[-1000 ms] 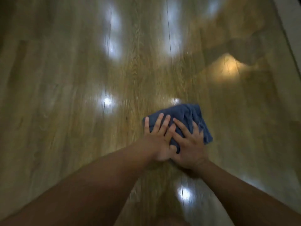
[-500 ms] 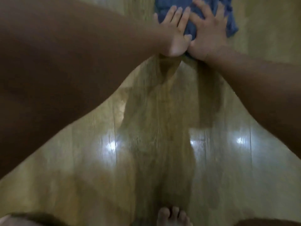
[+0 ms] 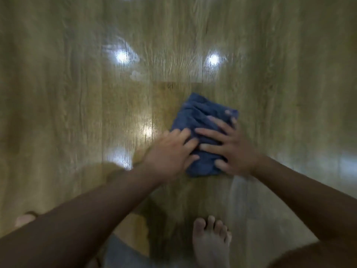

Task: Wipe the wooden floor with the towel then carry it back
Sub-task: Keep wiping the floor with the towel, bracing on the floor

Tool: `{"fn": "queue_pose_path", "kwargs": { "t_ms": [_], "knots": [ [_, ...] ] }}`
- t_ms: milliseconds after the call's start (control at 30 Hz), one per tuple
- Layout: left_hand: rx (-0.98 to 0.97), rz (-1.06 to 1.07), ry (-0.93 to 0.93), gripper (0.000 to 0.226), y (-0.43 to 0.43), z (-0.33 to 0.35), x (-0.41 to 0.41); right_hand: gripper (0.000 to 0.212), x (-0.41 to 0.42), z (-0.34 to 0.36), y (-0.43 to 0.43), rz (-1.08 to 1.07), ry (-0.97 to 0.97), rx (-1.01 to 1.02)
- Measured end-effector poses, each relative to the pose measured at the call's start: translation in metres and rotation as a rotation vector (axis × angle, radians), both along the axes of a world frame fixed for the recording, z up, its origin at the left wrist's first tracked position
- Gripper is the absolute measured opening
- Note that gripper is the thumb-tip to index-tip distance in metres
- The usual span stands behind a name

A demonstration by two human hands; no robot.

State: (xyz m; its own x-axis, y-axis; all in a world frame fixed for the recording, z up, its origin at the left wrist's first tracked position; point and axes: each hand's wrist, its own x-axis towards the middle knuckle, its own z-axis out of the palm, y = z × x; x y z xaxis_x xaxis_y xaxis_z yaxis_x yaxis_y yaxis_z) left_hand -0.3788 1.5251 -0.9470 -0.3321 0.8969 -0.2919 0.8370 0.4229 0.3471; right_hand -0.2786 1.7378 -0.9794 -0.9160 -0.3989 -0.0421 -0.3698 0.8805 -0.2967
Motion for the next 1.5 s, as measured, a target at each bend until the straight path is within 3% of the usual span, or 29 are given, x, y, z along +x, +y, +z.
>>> {"fn": "queue_pose_path", "kwargs": {
  "t_ms": [100, 200, 333, 433, 533, 667, 833, 900, 1000, 1100, 1233, 1367, 1500],
  "knots": [
    [0.023, -0.043, -0.069, 0.046, 0.080, -0.006, 0.041, 0.047, 0.056, 0.011, 0.065, -0.307, -0.043, 0.044],
    [0.018, -0.086, -0.115, 0.048, 0.134, -0.010, 0.069, 0.047, 0.080, 0.025, 0.090, -0.607, -0.188, -0.039],
    [-0.037, -0.077, -0.038, 0.053, 0.102, -0.012, 0.043, 0.051, 0.046, 0.006, 0.035, -0.802, -0.045, 0.143],
    [-0.099, -0.059, 0.033, 0.057, 0.029, -0.011, 0.015, 0.048, 0.014, -0.003, -0.009, -0.645, 0.072, 0.172],
    [-0.121, 0.112, 0.091, 0.051, -0.055, 0.005, -0.007, 0.049, -0.036, -0.005, -0.075, -0.448, 0.120, 0.081],
    [-0.311, 0.427, 0.187, 0.047, -0.160, 0.024, -0.032, 0.071, -0.133, -0.001, -0.193, -0.136, 0.063, 0.002],
    [-0.604, 0.892, 0.179, 0.040, -0.249, 0.034, -0.077, 0.075, -0.265, -0.002, -0.332, 0.372, -0.042, 0.102],
    [-0.591, 1.047, 0.153, 0.040, -0.274, 0.030, -0.103, 0.077, -0.295, -0.005, -0.372, 0.451, -0.042, 0.143],
    [-0.448, 1.214, 0.019, 0.057, -0.279, 0.021, -0.131, 0.074, -0.305, -0.008, -0.388, 0.403, -0.031, 0.112],
    [-0.281, 1.129, 0.022, 0.068, -0.245, 0.013, -0.132, 0.058, -0.288, -0.008, -0.347, 0.233, -0.006, 0.004],
    [-0.077, 0.830, 0.047, 0.068, -0.158, 0.007, -0.122, 0.050, -0.244, -0.004, -0.230, -0.070, 0.060, -0.059],
    [-0.028, 0.419, 0.033, 0.067, -0.029, 0.006, -0.119, 0.045, -0.180, -0.010, -0.088, -0.435, 0.156, -0.106],
    [-0.041, 0.021, 0.086, 0.065, 0.102, 0.000, -0.103, 0.045, -0.110, -0.009, 0.035, -0.655, 0.146, 0.008]
  ]
}}
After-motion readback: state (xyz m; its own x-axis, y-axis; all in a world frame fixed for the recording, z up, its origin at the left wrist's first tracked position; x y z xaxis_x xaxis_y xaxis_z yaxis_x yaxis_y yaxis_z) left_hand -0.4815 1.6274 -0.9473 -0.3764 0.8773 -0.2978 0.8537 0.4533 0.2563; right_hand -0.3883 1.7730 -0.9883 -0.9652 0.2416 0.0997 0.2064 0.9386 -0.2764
